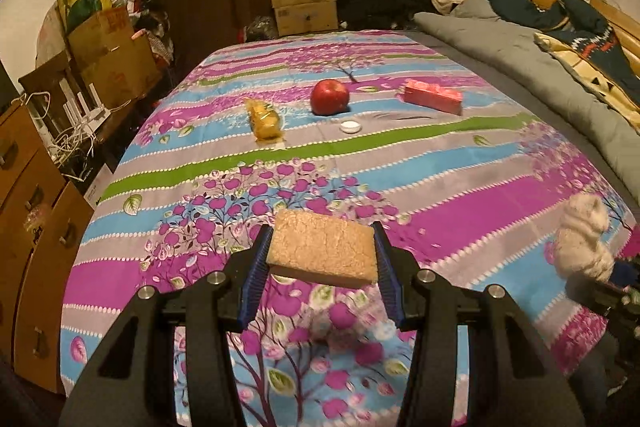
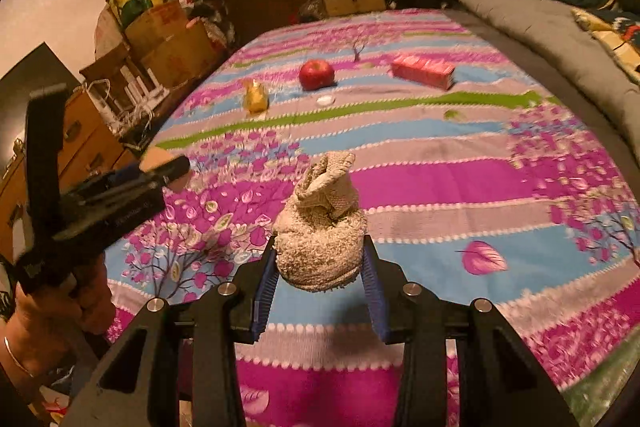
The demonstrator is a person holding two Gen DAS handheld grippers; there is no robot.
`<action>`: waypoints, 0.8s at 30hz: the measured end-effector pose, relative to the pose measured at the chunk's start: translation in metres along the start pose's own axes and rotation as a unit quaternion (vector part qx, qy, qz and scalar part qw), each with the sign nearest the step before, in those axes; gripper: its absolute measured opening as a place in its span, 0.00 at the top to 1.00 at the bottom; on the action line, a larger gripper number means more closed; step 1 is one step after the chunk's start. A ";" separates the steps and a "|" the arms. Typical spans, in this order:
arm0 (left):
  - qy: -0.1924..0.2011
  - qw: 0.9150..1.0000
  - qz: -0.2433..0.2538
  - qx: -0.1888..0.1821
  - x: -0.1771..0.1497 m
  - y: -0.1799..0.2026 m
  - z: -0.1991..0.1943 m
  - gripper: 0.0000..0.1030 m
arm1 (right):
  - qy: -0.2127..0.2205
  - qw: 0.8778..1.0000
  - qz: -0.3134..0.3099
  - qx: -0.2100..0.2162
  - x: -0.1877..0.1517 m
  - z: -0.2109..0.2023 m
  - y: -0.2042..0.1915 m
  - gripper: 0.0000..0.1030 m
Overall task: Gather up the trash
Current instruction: 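Grasp the tan sponge with the left tool while the right grasps the white cloth bundle, then carry the tan sponge and white cloth bundle over the green bin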
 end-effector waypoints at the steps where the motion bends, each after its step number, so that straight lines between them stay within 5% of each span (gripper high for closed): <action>1: 0.003 1.000 0.005 -0.001 0.001 0.005 -0.006 0.55 | 0.006 1.000 0.002 -0.003 0.000 -0.009 0.002 0.60; 9: 0.052 0.998 0.036 -0.023 0.044 0.055 -0.042 0.55 | 0.078 0.995 0.025 -0.052 0.025 -0.102 0.040 0.60; 14: 0.089 0.992 0.061 -0.072 0.079 0.115 -0.064 0.55 | 0.125 0.984 0.047 -0.119 0.042 -0.186 0.089 0.60; 21: 0.128 0.972 0.115 -0.158 0.104 0.230 -0.100 0.54 | 0.163 0.954 0.108 -0.228 0.028 -0.301 0.173 0.60; 24: 0.134 0.957 0.151 -0.209 0.101 0.293 -0.118 0.54 | 0.170 0.936 0.138 -0.276 0.009 -0.351 0.207 0.60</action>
Point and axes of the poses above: each gripper's, at about its wrist camera, not at the fingertips, and z roughly the way its jaws point, y to its right, x to its top, the point moved 6 cm from there along z, roughly the way its jaws point, and after that the axes turned 3 degrees about y, right-handed, at the moved point
